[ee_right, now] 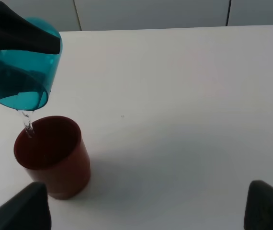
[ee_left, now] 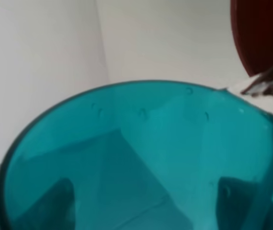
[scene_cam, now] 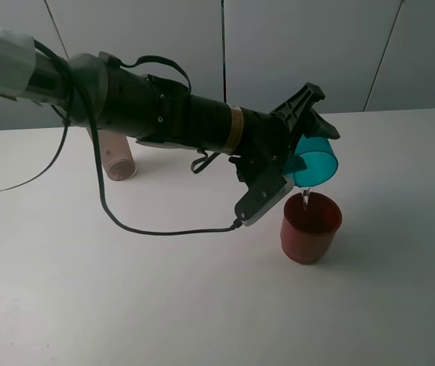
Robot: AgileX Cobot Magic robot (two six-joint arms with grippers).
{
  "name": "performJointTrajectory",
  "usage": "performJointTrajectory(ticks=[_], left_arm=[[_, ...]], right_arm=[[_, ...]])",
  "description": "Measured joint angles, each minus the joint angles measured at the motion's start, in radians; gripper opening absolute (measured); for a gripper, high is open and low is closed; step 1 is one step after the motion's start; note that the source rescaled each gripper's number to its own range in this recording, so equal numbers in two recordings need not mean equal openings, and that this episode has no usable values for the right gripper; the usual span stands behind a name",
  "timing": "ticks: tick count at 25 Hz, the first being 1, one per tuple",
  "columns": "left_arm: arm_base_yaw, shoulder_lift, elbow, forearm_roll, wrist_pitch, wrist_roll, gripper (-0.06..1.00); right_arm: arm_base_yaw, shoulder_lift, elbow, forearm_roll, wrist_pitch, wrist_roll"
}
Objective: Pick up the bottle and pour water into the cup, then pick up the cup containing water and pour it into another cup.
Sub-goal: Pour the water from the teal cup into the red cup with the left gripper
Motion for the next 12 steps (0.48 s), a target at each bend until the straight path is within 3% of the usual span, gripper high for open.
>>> performJointTrajectory(ticks=[12], left_arm=[[-0.003,0.0,0.0,0.026,-0.026,0.055,0.17]], right_arm=[[0.0,0.0,0.0,0.0,0.0,-0.005]])
